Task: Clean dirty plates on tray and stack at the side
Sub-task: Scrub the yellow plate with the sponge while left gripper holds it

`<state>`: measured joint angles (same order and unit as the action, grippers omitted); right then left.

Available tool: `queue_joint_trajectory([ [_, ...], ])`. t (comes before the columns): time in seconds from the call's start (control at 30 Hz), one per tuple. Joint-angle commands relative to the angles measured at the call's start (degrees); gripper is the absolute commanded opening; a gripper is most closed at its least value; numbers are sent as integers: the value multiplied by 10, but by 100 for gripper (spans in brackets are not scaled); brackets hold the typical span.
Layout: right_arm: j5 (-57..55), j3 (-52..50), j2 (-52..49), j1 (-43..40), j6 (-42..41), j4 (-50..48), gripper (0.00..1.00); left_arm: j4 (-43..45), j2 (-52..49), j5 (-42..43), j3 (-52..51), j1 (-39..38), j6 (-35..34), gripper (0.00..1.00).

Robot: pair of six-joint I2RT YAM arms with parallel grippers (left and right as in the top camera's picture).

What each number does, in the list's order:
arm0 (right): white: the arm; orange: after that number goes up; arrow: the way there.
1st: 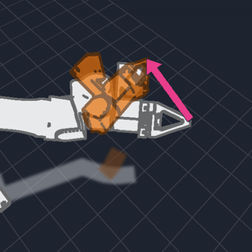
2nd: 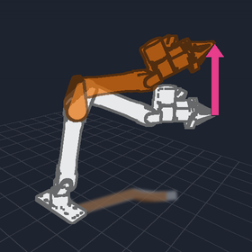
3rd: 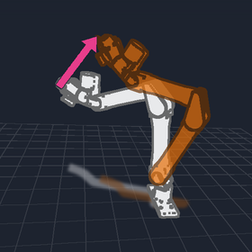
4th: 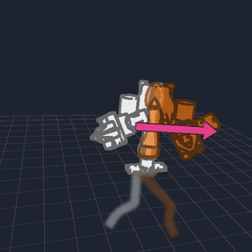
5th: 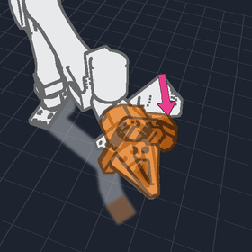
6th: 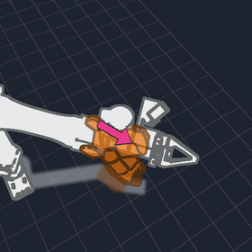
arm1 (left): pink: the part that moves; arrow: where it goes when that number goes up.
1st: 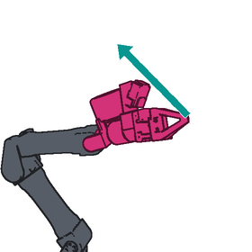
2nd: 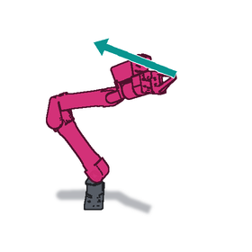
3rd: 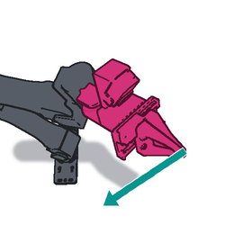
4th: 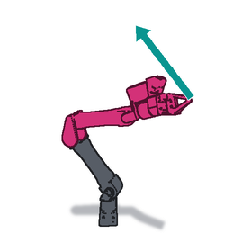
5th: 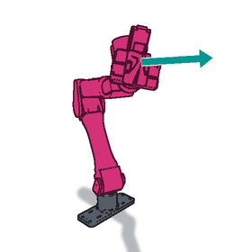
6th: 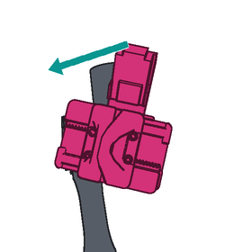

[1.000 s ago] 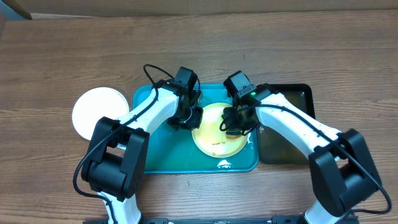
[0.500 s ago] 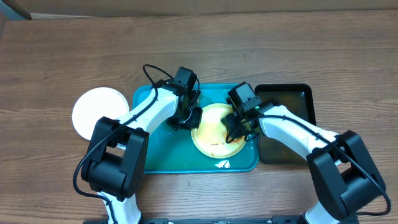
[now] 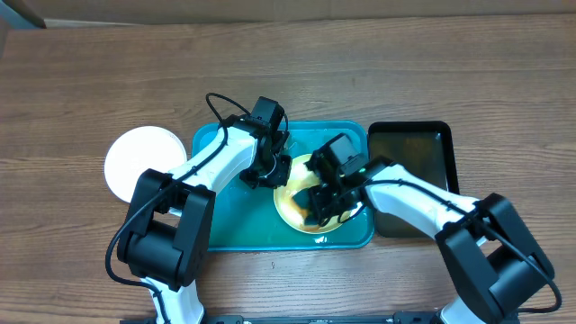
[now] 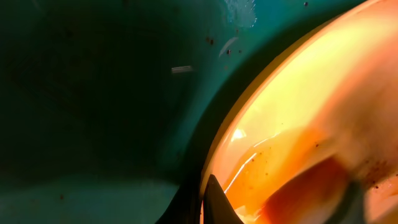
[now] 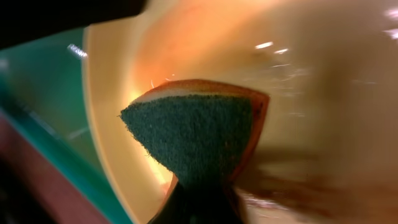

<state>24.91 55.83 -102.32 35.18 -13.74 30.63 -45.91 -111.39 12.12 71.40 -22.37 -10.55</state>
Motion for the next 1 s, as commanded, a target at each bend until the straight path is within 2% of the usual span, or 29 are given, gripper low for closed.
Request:
queue_joint_trajectory([
  [0.0, 56, -2, -4, 23, -43, -22, 4, 0, -14, -20, -12, 2, -2, 4],
  [0.13, 27, -2, -4, 32, -50, -32, 4, 0, -14, -20, -12, 2, -3, 4],
  [0.33, -126, -2, -4, 30, -123, -36, 4, -1, -14, -20, -12, 2, -2, 4],
  [0.5, -180, -2, -4, 23, -127, -40, 4, -3, -14, -20, -12, 2, -2, 4],
  [0.63, -225, -2, -4, 0, -177, -18, 4, -7, -14, -20, -12, 2, -2, 4],
  [0.73, -228, 1, -4, -29, -177, -2, 4, -11, -14, -21, -12, 2, -2, 4],
  [0.97, -268, 24, -4, -80, -117, 61, 4, -11, -14, -27, -12, 2, -2, 4],
])
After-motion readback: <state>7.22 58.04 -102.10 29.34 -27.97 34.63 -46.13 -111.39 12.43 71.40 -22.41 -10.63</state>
